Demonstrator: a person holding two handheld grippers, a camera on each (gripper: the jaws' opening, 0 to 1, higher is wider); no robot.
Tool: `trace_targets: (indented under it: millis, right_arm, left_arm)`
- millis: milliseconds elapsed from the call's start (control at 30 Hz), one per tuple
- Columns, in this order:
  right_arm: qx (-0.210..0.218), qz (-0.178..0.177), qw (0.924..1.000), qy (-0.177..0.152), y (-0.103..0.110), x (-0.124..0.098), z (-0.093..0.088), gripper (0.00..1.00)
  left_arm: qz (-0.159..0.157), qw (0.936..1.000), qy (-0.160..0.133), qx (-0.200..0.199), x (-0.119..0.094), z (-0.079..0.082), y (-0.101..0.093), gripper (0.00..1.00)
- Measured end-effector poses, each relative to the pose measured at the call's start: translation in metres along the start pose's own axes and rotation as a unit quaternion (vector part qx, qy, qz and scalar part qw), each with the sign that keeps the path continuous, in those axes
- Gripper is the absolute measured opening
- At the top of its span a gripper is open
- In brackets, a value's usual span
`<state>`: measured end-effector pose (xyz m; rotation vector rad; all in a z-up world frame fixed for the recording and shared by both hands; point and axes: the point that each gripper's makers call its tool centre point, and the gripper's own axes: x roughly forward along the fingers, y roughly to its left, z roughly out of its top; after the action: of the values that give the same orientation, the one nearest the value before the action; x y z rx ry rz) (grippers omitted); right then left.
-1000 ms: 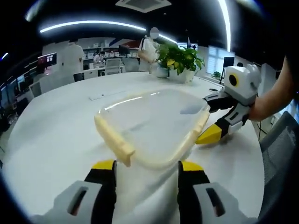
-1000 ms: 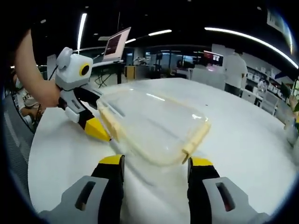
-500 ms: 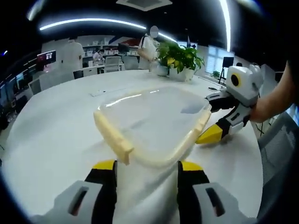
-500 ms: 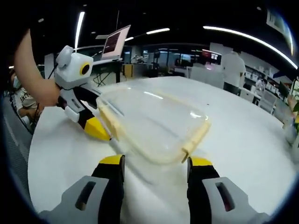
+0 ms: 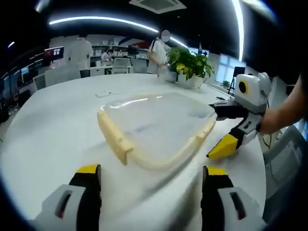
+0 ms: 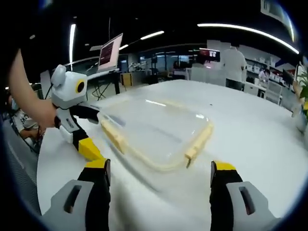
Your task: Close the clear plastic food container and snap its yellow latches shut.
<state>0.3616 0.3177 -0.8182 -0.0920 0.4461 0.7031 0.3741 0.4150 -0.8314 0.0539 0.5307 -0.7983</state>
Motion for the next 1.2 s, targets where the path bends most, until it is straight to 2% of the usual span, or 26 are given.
trace_targets:
  millis: [133, 167, 500, 633, 767, 833, 967, 1200]
  right_arm:
    - [0.020, 0.012, 0.9996, -0.016, 0.005, -0.005, 0.004, 0.96]
    - [0.024, 0.013, 0.9996, -0.011, 0.006, -0.005, 0.002, 0.97]
    - [0.051, 0.029, 0.9981, -0.018, 0.017, -0.015, 0.006, 0.97]
    - [0.064, 0.030, 0.9973, -0.020, 0.019, -0.020, 0.008, 0.97]
    - [0.067, 0.030, 0.9972, -0.017, 0.021, -0.028, 0.009, 0.96]
    - [0.067, 0.030, 0.9972, -0.015, 0.022, -0.032, 0.009, 0.95]
    - [0.068, 0.030, 0.9971, -0.018, 0.023, -0.038, 0.012, 0.93]
    - [0.058, 0.028, 0.9978, -0.015, 0.025, -0.046, 0.011, 0.92]
  left_arm:
    - [-0.007, 0.9999, -0.010, -0.011, -0.004, -0.002, -0.002, 0.96]
    - [-0.008, 0.9998, -0.007, -0.016, -0.005, -0.004, -0.002, 0.97]
    - [-0.007, 0.9994, -0.026, -0.023, -0.020, 0.003, -0.005, 0.96]
    - [-0.009, 0.9994, -0.022, -0.027, -0.023, 0.002, -0.008, 0.96]
    - [-0.013, 0.9995, -0.019, -0.023, -0.032, 0.003, -0.012, 0.92]
    - [-0.011, 0.9998, -0.016, -0.006, -0.036, 0.005, -0.014, 0.91]
    - [-0.011, 0.9994, -0.032, -0.013, -0.044, 0.012, -0.015, 0.90]
    - [-0.010, 0.9993, -0.034, -0.015, -0.052, 0.011, -0.015, 0.90]
